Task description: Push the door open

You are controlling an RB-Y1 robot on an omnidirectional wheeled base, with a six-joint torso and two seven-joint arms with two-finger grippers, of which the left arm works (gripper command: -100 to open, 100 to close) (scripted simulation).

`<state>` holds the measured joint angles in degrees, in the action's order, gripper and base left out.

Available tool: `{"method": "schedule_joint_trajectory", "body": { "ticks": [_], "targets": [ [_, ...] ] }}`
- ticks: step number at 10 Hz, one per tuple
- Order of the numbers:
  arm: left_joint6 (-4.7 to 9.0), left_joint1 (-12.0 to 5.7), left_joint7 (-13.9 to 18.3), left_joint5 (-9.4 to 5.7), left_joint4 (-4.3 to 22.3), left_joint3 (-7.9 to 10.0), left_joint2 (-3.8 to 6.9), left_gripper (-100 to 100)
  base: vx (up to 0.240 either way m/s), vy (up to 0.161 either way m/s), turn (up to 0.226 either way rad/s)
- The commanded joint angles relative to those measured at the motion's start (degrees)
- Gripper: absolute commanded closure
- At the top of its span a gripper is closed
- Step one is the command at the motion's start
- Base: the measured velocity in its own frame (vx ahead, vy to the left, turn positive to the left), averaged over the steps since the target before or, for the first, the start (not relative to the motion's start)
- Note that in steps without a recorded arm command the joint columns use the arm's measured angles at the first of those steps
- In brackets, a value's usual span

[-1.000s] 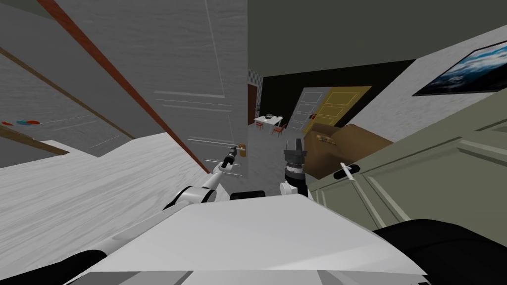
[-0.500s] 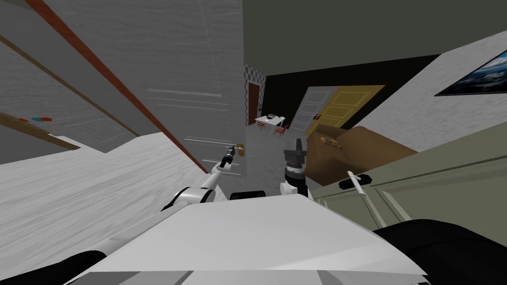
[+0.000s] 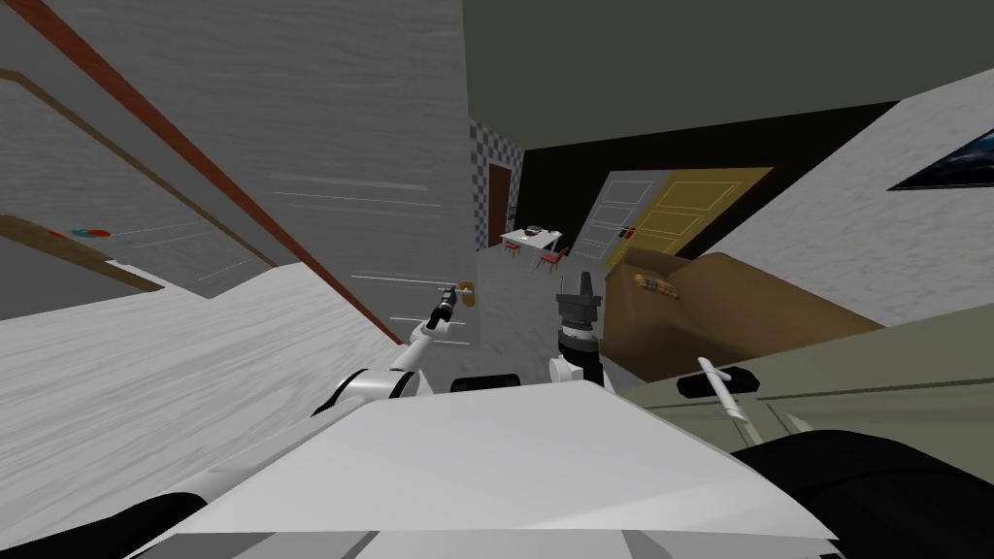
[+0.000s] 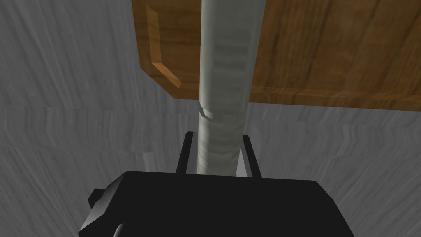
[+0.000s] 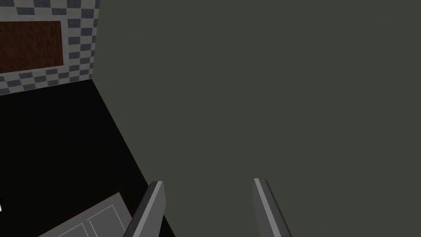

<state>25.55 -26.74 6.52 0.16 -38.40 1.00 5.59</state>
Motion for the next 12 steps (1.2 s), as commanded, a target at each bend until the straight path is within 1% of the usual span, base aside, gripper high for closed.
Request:
{"method": "schedule_joint_trajectory", "body": {
  "ticks": [1,4,7,8,9,10,12],
  "targets": [
    [0.36,-0.32,-0.6,-0.34,0.2,1.12,0.25,100,0.179,-0.155,0.080],
    [0.40,-0.24,-1.3,-0.93,0.3,2.90,0.79,100,0.149,-0.135,0.071],
    [0.42,-0.19,-1.7,-1.32,0.4,4.07,1.11,100,0.137,-0.115,0.051],
    [0.61,-0.24,-1.7,-1.29,1.2,4.06,1.31,100,0.061,-0.038,0.043],
    [0.71,-0.25,-2.0,-1.60,1.2,4.94,1.77,100,0.077,-0.057,0.053],
    [0.72,-0.23,-2.0,-1.68,1.3,5.17,1.86,100,0.141,-0.097,0.060],
    [0.74,-0.15,-2.5,-2.07,1.3,6.30,2.30,100,0.164,-0.100,0.060]
  ]
}}
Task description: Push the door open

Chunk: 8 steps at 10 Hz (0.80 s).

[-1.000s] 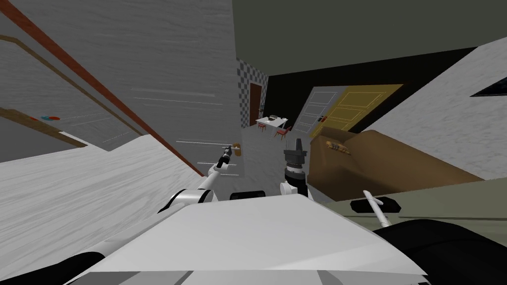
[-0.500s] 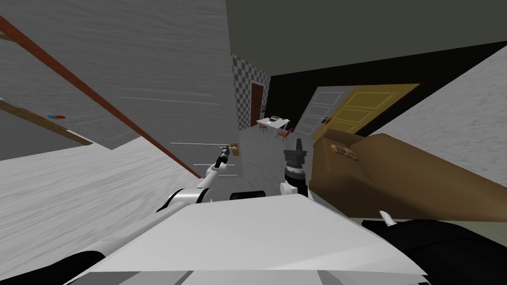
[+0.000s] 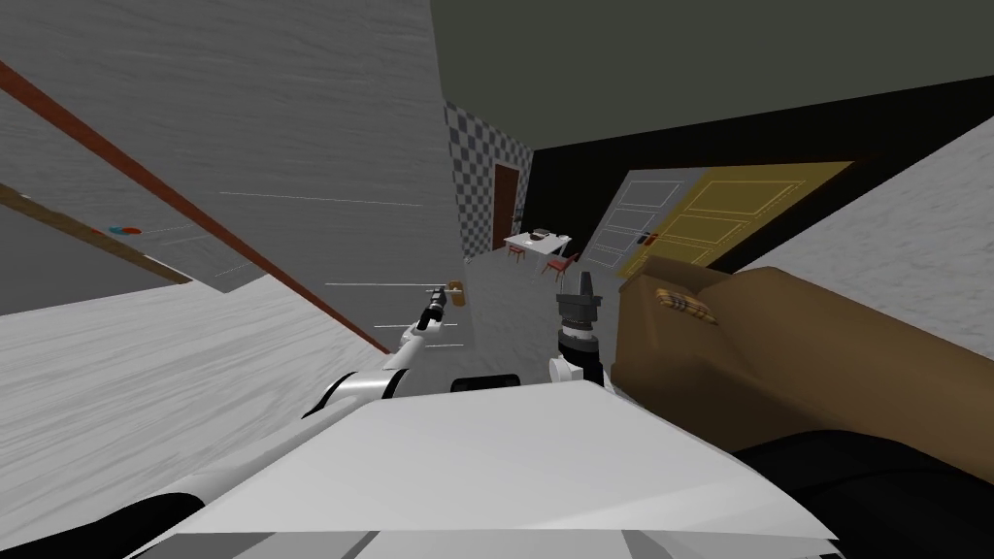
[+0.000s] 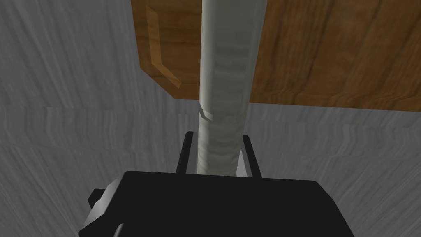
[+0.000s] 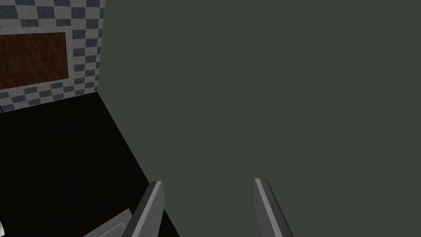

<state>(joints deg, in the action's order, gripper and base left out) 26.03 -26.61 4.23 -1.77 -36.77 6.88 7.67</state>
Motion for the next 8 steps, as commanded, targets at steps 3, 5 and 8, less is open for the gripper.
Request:
{"method": "schedule_joint_trajectory", "body": {
  "ticks": [3,5,8],
  "targets": [
    [0.30,-0.16,-0.8,-0.71,-0.1,2.04,0.86,100,0.189,-0.114,0.058],
    [0.33,-0.07,-1.2,-1.14,-0.1,3.25,1.33,100,0.185,-0.111,0.075],
    [0.36,0.01,-1.7,-1.54,0.0,4.42,1.78,100,0.142,-0.115,0.054]
  ]
}}
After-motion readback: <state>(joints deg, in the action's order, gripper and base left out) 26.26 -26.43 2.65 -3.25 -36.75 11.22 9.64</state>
